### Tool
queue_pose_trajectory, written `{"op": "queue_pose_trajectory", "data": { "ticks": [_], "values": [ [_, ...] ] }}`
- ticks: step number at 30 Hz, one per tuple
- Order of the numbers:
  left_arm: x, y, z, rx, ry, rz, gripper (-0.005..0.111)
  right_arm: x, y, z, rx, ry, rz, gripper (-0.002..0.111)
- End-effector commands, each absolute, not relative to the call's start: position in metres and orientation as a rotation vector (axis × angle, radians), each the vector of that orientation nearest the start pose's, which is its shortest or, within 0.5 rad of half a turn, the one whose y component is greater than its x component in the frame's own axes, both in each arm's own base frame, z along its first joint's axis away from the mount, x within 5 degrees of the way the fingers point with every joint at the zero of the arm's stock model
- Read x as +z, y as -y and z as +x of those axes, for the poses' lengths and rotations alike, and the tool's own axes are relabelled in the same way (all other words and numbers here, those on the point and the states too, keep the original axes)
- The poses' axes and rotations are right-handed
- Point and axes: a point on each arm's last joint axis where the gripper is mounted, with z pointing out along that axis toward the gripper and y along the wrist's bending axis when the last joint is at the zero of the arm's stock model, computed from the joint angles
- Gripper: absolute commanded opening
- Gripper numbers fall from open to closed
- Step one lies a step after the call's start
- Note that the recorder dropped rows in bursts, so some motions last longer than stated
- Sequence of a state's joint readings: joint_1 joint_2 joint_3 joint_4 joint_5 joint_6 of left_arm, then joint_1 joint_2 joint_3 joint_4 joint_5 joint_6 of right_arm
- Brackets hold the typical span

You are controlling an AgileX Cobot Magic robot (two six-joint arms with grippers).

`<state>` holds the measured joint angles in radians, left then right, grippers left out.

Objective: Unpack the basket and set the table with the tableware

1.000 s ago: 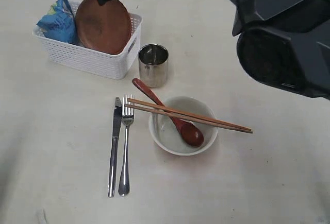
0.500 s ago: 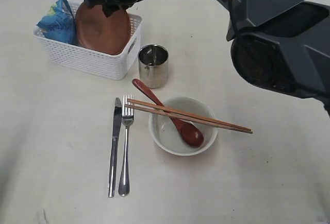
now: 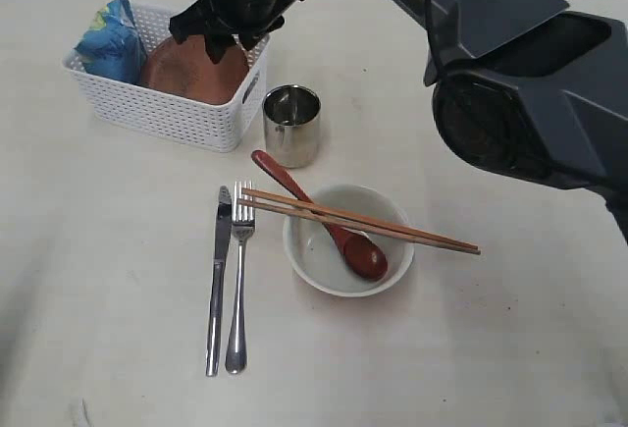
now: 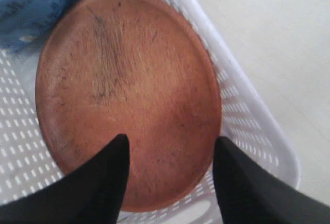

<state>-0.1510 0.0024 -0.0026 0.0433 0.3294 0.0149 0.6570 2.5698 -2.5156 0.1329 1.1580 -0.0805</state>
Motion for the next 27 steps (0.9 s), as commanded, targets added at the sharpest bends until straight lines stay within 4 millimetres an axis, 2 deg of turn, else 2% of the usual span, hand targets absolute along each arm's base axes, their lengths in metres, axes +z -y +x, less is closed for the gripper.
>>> {"op": "queue_pose_trajectory", "data": {
  "ticks": [1, 5, 10, 16, 23, 27],
  "values": [
    [0.184, 0.007, 0.054, -0.056, -1.795, 0.172, 0.000, 0.197, -0.343, 0.422, 0.388, -2.579, -0.988, 0.048],
    [0.184, 0.007, 0.054, -0.056, -1.795, 0.172, 0.000, 0.198, -0.343, 0.422, 0.391, -2.594, -0.953, 0.048],
    [0.184, 0.007, 0.054, -0.056, -1.795, 0.172, 0.000, 0.198, -0.332, 0.429, 0.208, -2.607, -0.864, 0.048],
    [0.184, 0.007, 0.054, -0.056, -1.795, 0.172, 0.000, 0.192, -0.341, 0.427, 0.338, -2.614, -0.861, 0.048],
    [0.184, 0.007, 0.054, -0.056, -1.795, 0.172, 0.000, 0.177, -0.340, 0.429, 0.301, -2.649, -0.843, 0.048],
    [0.184, 0.007, 0.054, -0.056, -1.795, 0.172, 0.000, 0.178, -0.337, 0.431, 0.240, -2.641, -0.824, 0.048]
  ]
}}
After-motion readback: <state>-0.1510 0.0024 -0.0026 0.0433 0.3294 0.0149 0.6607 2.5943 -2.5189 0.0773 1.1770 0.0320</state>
